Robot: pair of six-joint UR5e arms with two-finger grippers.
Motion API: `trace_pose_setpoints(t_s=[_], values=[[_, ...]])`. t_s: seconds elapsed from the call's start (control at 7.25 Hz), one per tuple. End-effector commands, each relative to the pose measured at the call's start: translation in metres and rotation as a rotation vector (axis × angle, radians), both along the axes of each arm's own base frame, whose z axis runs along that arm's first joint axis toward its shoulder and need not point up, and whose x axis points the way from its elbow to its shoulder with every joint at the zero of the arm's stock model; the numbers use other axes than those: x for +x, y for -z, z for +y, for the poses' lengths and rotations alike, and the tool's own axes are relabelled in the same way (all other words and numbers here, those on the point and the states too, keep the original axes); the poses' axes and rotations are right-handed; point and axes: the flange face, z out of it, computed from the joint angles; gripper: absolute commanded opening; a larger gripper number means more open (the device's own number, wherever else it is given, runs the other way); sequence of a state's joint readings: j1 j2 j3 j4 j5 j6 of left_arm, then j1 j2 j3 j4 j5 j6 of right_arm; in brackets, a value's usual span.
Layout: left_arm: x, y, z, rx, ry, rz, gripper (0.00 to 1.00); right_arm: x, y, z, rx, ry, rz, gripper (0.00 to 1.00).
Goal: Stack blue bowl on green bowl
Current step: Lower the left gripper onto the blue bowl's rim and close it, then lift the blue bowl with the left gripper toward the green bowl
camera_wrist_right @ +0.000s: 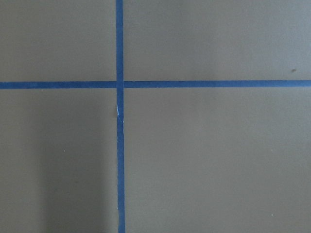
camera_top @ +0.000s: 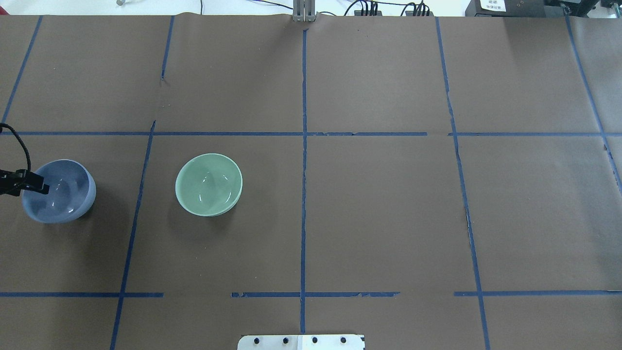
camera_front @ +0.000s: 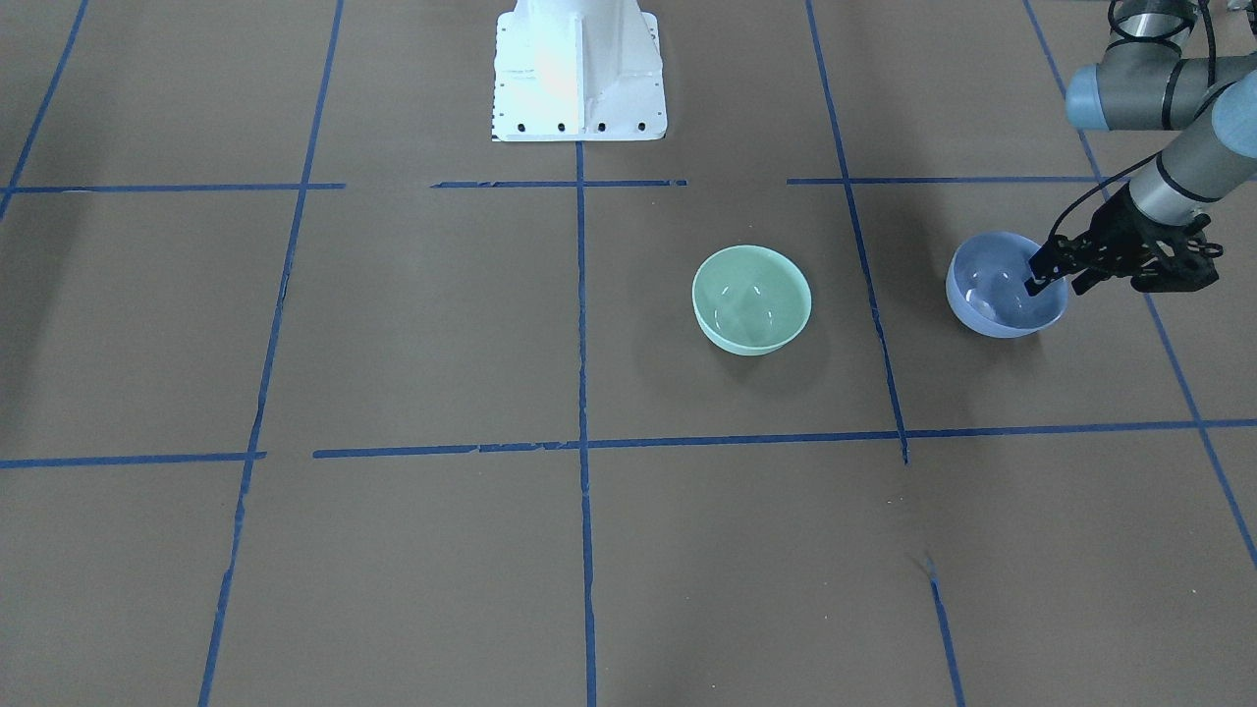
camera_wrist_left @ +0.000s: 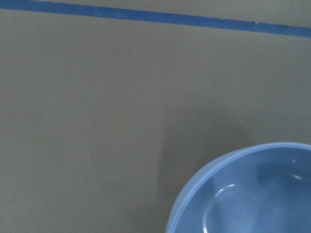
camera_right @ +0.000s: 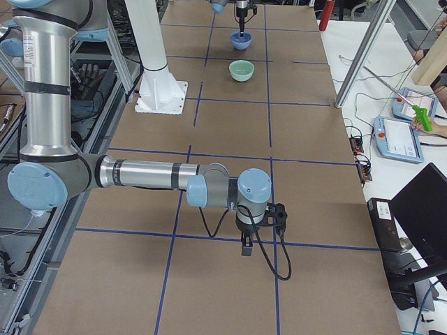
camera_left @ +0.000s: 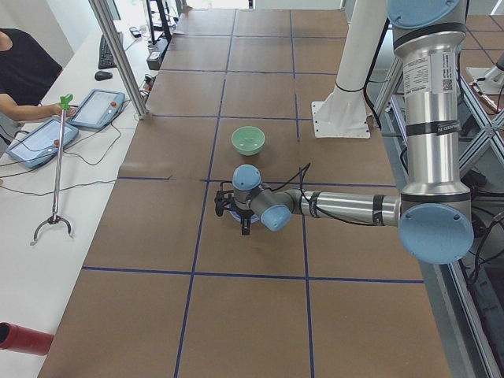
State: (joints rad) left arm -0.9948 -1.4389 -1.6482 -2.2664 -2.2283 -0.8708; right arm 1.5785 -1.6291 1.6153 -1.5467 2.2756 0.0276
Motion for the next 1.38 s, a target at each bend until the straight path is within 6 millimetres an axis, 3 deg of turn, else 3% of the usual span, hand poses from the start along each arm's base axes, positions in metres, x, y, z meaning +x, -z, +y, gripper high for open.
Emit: trace_pose_setpoints(t_s=[0.0,0.14,0.41,0.55,0.69,0.97,1.1,1.24], values=[[0.0,0.003,0.001,0.022,-0.003,0.013,0.0,0.0,0.0,0.0,0.0,0.0,0.001,1.0],[-0.009,-0.001,0.013,0.04,-0.002,0.025,0.0,0.0,0.0,0.0,0.0,0.0,-0.001,1.0],[-0.031,0.038,0.041,0.073,-0.023,0.096,0.0,0.0,0.0,0.0,-0.001,0.0,0.001,1.0],[-0.039,0.055,0.049,0.059,-0.072,0.169,0.0,0.0,0.0,0.0,0.0,0.0,0.001,1.0],[-0.06,0.068,0.047,0.061,-0.036,0.181,0.0,0.0,0.0,0.0,0.0,0.0,0.001,1.0],[-0.083,0.132,0.047,0.093,-0.08,0.113,0.0,0.0,0.0,0.0,0.0,0.0,0.001,1.0],[-0.108,0.162,0.046,0.09,-0.055,0.083,0.0,0.0,0.0,0.0,-0.001,0.0,-0.001,1.0],[-0.115,0.192,0.052,0.092,-0.051,0.079,0.0,0.0,0.0,0.0,0.0,0.0,0.001,1.0]])
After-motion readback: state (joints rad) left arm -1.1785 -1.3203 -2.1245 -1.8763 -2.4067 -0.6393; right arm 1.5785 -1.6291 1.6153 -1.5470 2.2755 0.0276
